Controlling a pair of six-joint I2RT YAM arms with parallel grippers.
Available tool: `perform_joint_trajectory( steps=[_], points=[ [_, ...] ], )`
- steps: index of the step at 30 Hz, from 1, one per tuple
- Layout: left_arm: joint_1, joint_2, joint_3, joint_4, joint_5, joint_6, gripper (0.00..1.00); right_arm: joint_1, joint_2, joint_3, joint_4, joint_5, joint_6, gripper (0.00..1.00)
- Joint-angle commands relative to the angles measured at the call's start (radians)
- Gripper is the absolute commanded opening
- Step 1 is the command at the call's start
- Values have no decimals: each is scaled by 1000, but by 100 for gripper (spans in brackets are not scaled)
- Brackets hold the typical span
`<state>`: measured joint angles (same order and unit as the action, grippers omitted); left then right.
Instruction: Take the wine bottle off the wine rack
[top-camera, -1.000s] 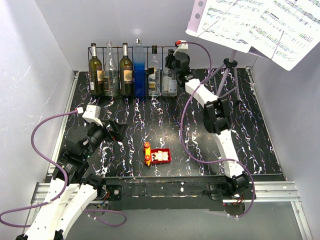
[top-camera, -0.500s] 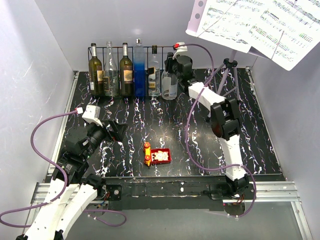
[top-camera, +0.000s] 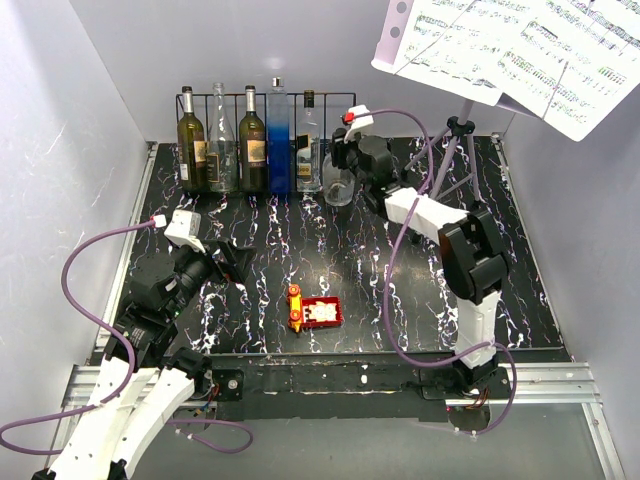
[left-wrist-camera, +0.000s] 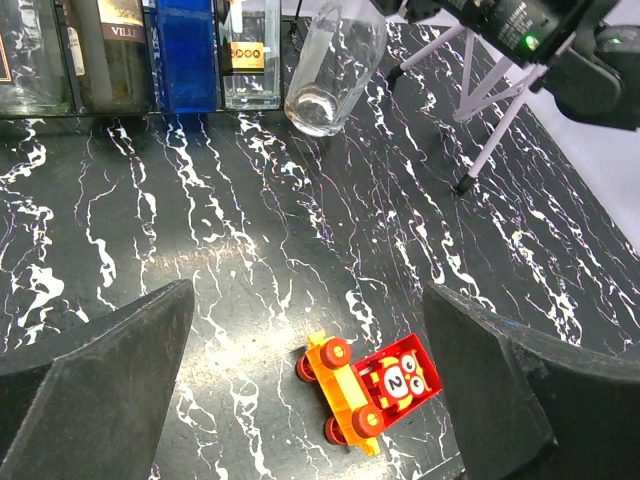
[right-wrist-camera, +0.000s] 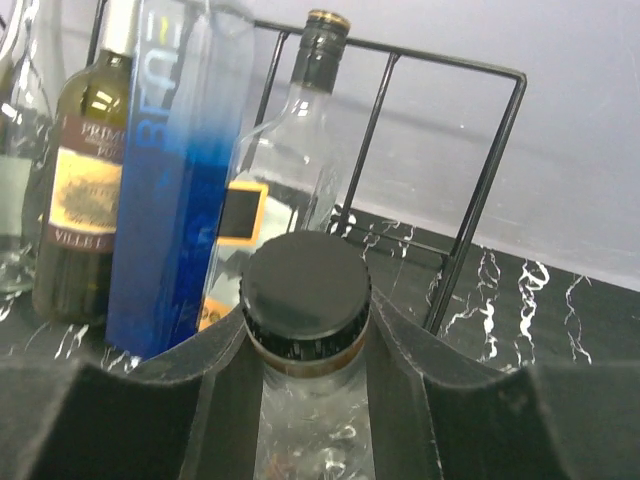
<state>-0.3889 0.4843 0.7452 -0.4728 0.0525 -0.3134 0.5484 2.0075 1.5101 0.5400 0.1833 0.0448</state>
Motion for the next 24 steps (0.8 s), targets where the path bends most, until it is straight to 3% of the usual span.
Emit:
perform_joint_trajectory(
  steps=[1, 14, 24],
  points=[
    [4, -6, -3, -4, 10, 5, 98, 27, -182, -106, 278, 1, -42, 1],
    [4, -6, -3, -1, 7, 8, 98, 58, -593, -580, 382, 56, -92, 1],
    [4, -19, -3, -3, -8, 10, 98, 143, -1025, -844, -35, 361, -71, 1]
  ],
)
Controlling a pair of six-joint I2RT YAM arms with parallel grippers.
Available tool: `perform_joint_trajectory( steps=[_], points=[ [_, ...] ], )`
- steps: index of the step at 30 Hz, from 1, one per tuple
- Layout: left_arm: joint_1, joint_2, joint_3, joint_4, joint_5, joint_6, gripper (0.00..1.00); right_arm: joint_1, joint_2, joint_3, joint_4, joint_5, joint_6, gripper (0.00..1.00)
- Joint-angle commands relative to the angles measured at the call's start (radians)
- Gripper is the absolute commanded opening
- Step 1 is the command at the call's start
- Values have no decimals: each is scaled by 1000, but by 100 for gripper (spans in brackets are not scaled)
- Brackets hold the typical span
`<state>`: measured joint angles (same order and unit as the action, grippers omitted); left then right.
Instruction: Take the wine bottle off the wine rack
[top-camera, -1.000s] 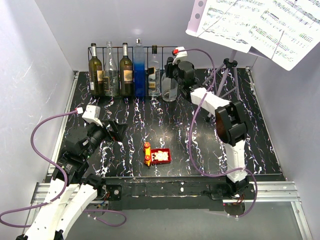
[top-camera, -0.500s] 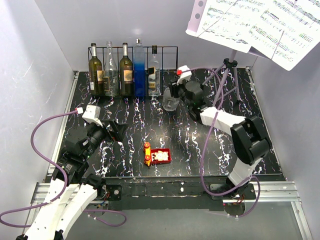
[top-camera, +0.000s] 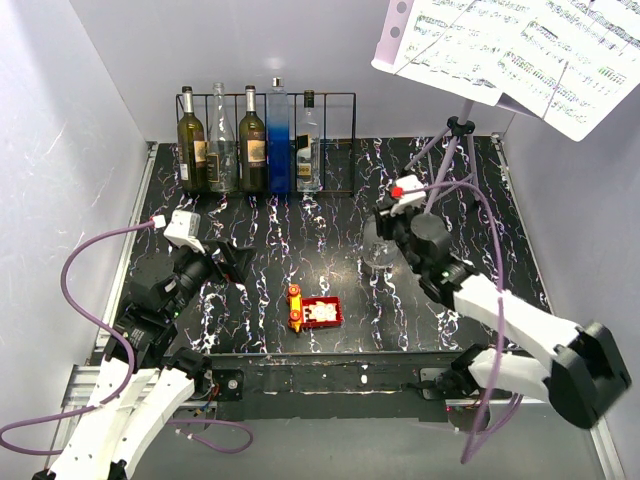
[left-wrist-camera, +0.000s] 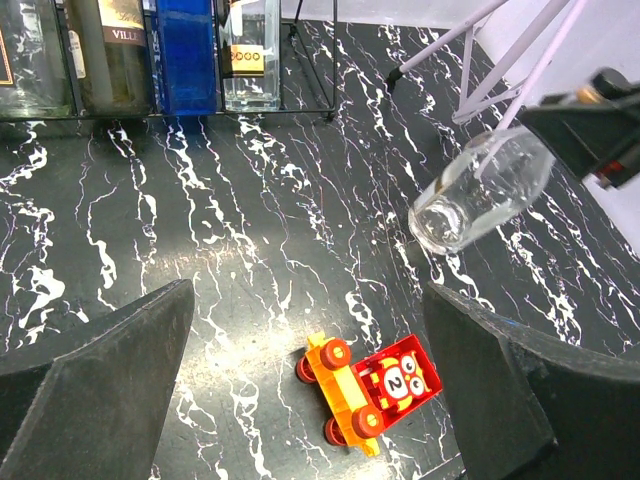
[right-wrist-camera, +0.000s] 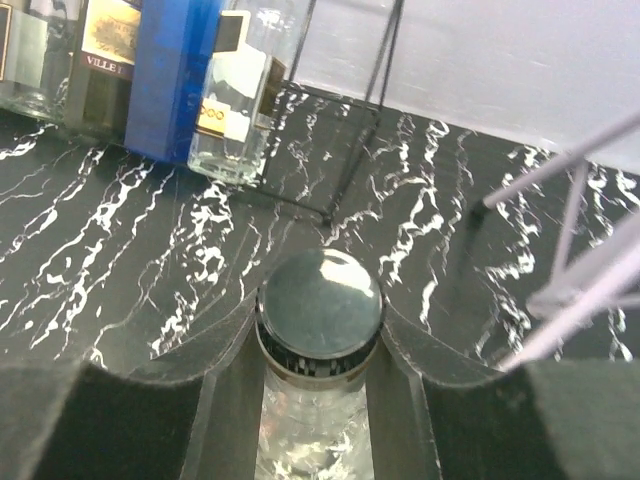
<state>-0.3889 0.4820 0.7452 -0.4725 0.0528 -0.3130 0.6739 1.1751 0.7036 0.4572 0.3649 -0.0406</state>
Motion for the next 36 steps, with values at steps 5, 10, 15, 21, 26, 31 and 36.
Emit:
perform_joint_trajectory(
  steps=[5, 10, 15, 21, 26, 31, 36],
  points=[
    [4, -19, -4, -3, -1, 8, 98, -3, -324, -99, 14, 351, -94, 1],
    [4, -25, -3, -8, -8, 8, 98, -103, -394, -124, 26, 450, -114, 1],
    [4, -36, -6, -6, -10, 5, 98, -295, -414, -134, -52, 428, 27, 1],
    [4, -28, -4, -9, -11, 6, 98, -362, -414, -179, -72, 403, 71, 1],
    [4, -20, -4, -9, -10, 8, 98, -372, -410, -190, -95, 491, 100, 15],
    [4, -17, -3, -9, -18, 8, 98, -375, -440, -132, -216, 520, 151, 74],
    [4, -19, -4, -12, -39, 3, 98, -375, -465, -33, -354, 482, 160, 88]
  ],
)
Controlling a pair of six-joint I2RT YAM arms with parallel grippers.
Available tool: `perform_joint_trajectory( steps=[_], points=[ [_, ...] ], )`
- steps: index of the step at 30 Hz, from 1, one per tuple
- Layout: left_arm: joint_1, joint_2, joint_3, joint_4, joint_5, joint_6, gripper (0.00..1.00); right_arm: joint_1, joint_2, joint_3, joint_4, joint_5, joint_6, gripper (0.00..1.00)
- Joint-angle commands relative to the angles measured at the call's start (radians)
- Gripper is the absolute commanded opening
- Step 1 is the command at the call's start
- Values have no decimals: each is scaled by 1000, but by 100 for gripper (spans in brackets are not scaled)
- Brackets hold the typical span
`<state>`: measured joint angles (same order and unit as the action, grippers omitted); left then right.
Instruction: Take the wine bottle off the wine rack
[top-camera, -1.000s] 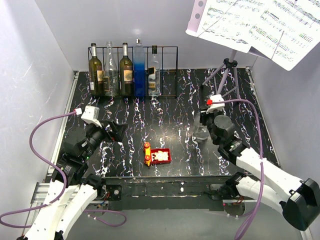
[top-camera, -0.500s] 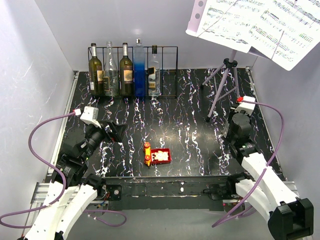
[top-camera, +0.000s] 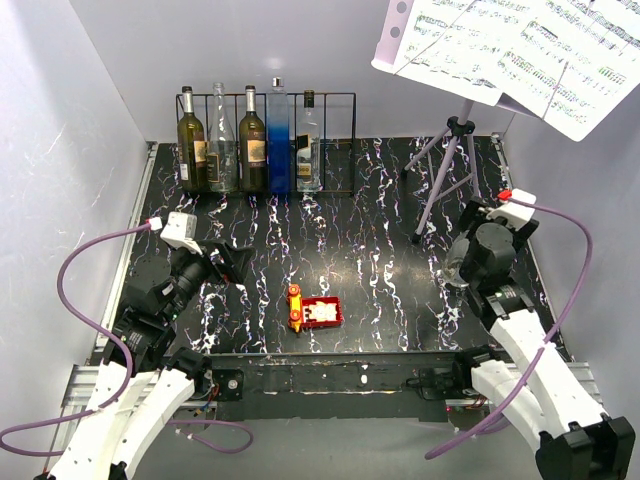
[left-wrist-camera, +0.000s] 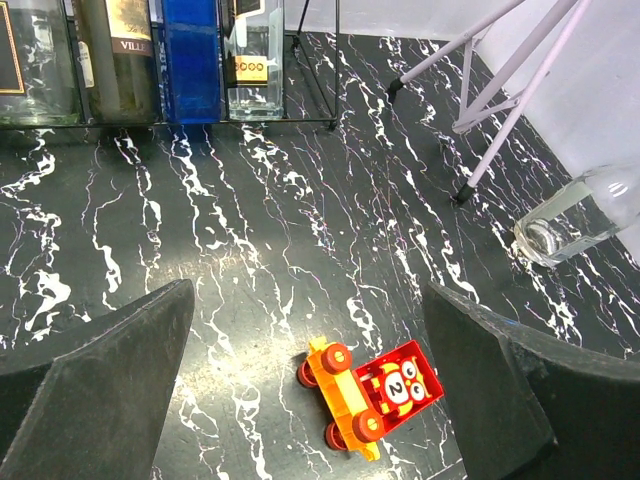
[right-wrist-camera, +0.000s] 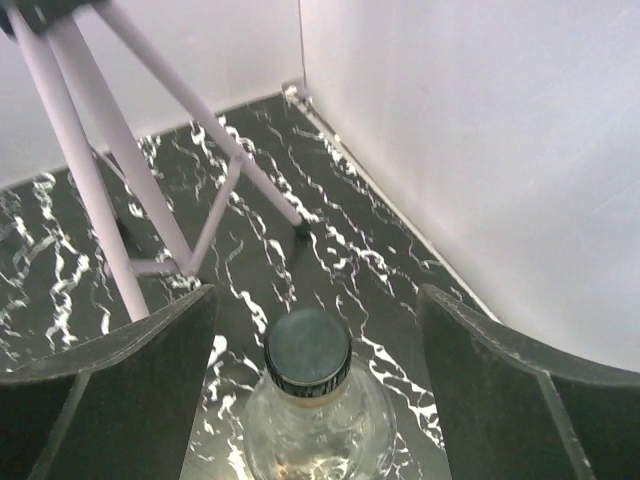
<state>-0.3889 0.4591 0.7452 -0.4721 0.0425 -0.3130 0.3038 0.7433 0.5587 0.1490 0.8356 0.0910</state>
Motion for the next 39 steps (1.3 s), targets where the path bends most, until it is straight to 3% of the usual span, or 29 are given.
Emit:
perform_joint_trajectory(
  steps=[1, 6, 11, 14, 19, 25, 33, 36, 39],
  points=[
    [4, 7, -4, -16, -29, 2, 98, -5, -35, 133, -81, 4, 30, 88],
    [4, 52, 9, -17, -99, -26, 98, -3, -32, 295, -310, -64, 75, 83],
    [4, 240, 176, -55, -159, -37, 96, 21, -28, 426, -503, -330, 206, 74],
    [4, 367, 308, -91, -211, -20, 95, 101, -36, 411, -465, -435, 266, 70],
    [7, 559, 465, -10, -191, 25, 97, 309, 62, 434, -404, -451, 320, 67],
    [15, 953, 857, -51, -135, 34, 89, 498, 139, 454, -446, -454, 283, 68],
    [16, 1563, 1543, -134, -89, 95, 78, 525, -28, 325, -463, -561, 302, 68],
    [16, 1717, 1687, -94, -72, 103, 71, 528, -56, 319, -494, -581, 308, 68],
    [16, 1790, 1666, 25, -58, 100, 67, 528, -64, 329, -525, -595, 309, 68]
  ],
)
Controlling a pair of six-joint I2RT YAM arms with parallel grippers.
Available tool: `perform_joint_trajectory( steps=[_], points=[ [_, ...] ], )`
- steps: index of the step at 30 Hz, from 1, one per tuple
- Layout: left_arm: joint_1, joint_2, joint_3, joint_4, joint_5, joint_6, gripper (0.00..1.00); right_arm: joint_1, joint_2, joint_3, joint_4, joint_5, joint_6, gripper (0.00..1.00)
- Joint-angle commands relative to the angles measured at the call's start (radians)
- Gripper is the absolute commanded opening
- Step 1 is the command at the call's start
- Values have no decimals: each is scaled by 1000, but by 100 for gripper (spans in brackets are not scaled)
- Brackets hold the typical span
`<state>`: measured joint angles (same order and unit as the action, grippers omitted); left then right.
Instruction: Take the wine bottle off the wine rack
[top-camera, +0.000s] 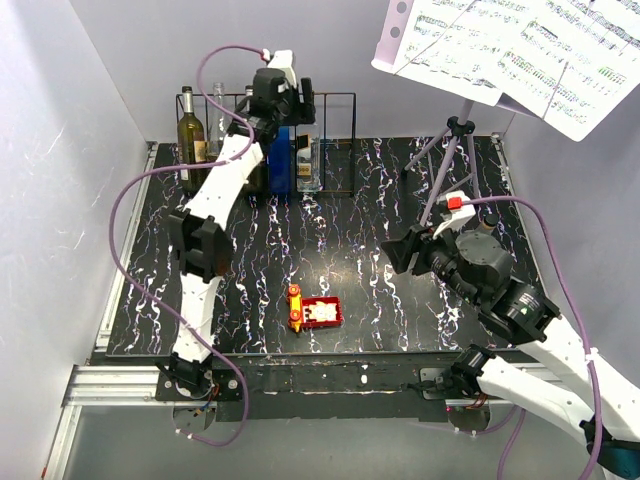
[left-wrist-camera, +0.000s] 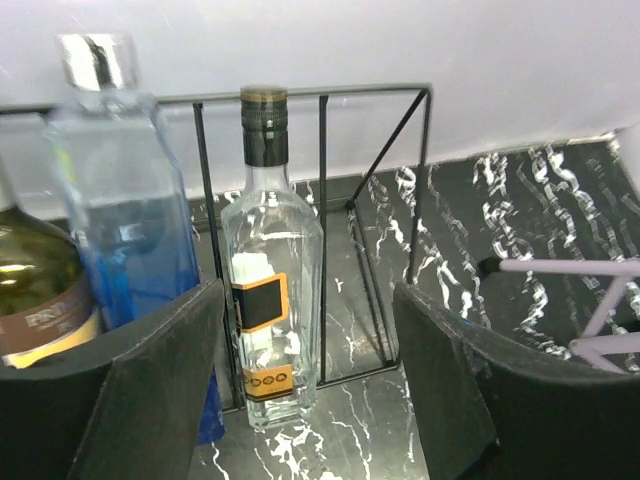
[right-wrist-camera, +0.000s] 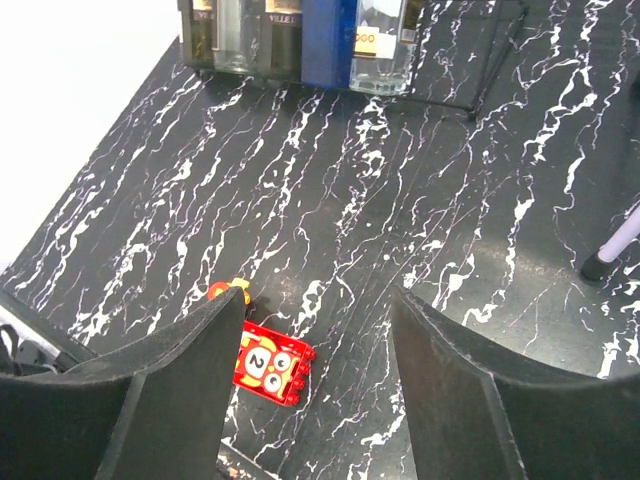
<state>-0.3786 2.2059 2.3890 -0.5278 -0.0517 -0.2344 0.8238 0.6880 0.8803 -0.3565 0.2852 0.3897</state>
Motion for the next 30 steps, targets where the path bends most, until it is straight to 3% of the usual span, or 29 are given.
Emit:
perform_joint_trajectory(
  steps=[1, 11, 25, 30],
  points=[
    [6, 52, -11, 133, 33, 26, 67, 9, -10, 12, -22, -53, 9, 68],
    [4, 193, -24, 409, -9, 76, 66, 11, 22, 34, -58, -119, 35, 67],
    [3, 382, 52, 591, -80, 102, 65, 12, 34, 83, -131, -99, 26, 67],
    [3, 443, 98, 635, -56, 95, 60, 12, 47, 94, -139, -113, 52, 67]
  ],
)
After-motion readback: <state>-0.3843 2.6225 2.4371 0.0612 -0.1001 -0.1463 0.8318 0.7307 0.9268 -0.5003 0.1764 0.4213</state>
